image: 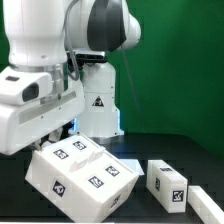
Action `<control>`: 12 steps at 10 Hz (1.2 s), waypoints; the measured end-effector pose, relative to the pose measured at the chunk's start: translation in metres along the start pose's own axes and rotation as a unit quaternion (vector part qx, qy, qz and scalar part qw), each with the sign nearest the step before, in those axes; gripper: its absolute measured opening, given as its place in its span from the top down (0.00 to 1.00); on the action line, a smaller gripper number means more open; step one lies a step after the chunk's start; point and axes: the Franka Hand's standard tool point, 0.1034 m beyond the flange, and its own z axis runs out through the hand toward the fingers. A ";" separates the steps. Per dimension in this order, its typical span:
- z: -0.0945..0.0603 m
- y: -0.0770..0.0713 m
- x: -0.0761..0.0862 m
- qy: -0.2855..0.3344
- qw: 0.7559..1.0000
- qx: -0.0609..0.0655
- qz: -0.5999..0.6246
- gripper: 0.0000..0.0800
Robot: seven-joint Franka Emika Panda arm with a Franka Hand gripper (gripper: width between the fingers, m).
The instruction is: Assemble cabinet
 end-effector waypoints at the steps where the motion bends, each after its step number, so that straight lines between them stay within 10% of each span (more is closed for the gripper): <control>1: 0.003 -0.001 -0.001 -0.001 1.000 0.002 0.000 0.73; 4: 0.003 -0.001 0.000 -0.002 1.000 0.003 0.003 0.73; 8: -0.043 -0.019 0.032 -0.017 0.999 -0.004 0.032 0.73; 12: -0.038 -0.019 0.032 -0.019 0.999 -0.001 0.031 0.73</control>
Offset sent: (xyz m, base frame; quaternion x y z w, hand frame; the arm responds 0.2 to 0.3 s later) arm 0.0000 0.0000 0.0000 0.0000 0.0000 0.0000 1.0000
